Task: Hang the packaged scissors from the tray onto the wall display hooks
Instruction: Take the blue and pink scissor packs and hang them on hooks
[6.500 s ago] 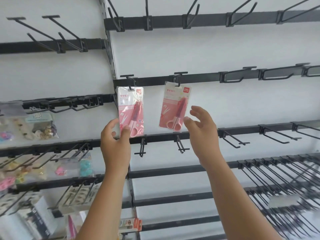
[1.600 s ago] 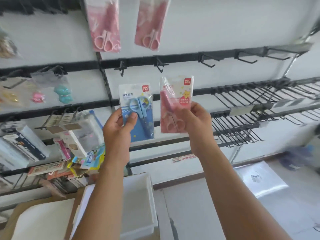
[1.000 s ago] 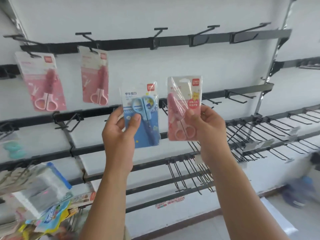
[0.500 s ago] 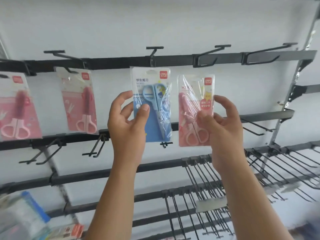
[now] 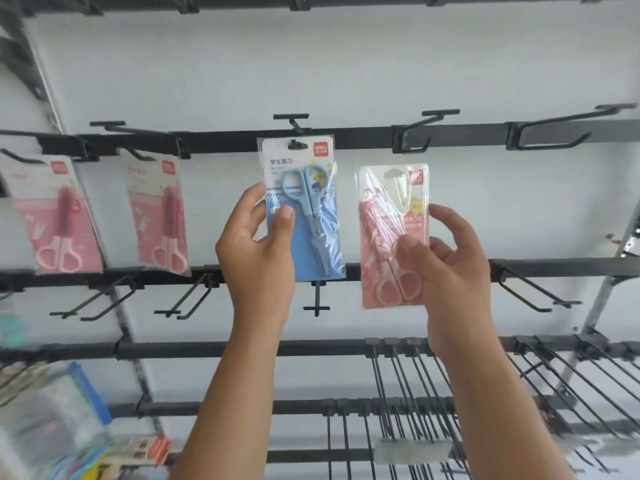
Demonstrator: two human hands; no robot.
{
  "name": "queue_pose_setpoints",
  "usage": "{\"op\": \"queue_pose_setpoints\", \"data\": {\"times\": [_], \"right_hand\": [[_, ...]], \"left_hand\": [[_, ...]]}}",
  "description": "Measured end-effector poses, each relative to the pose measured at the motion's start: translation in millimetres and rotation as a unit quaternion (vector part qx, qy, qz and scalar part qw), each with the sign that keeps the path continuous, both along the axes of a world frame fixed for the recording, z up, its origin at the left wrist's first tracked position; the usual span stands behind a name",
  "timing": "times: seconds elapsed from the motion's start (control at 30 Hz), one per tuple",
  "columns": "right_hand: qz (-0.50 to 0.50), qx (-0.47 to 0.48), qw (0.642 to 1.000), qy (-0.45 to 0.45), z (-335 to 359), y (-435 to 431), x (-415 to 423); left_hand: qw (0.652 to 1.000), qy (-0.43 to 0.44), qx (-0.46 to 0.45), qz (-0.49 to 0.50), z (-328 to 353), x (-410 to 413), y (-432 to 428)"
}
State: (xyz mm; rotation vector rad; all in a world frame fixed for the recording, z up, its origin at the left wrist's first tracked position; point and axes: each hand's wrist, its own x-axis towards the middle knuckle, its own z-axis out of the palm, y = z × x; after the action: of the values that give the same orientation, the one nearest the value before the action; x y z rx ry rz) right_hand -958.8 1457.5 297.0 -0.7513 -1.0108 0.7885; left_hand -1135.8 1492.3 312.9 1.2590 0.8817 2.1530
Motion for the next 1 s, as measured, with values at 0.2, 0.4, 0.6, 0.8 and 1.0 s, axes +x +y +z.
{"op": "queue_pose_setpoints", "data": {"times": [0.2, 0.4, 0.6, 0.8, 1.0], "right_hand": [[0.004, -0.005, 1.000, 0.004, 0.4, 5.0, 9.6], [-0.031, 0.003, 0.999, 0.010, 11.2, 9.1, 22.3], [-0.066, 0.015, 0.998, 0.014, 29.0, 14.3, 31.0], [-0.093, 0.009, 0.995, -0.028, 25.2, 19.0, 30.4], [-0.089, -0.026, 0.995, -0.035, 16.3, 26.1, 31.0]], "left_hand": [[1.000, -0.005, -0.018, 0.026, 0.0, 3.1, 5.0], [0.998, 0.026, -0.036, 0.037, -6.1, 5.9, 14.9], [0.998, 0.031, -0.031, 0.047, -7.0, 5.1, 18.1], [0.998, 0.023, -0.030, 0.051, -7.6, 5.1, 18.3], [0.998, 0.022, -0.024, 0.045, -9.4, 4.1, 16.8]]}}
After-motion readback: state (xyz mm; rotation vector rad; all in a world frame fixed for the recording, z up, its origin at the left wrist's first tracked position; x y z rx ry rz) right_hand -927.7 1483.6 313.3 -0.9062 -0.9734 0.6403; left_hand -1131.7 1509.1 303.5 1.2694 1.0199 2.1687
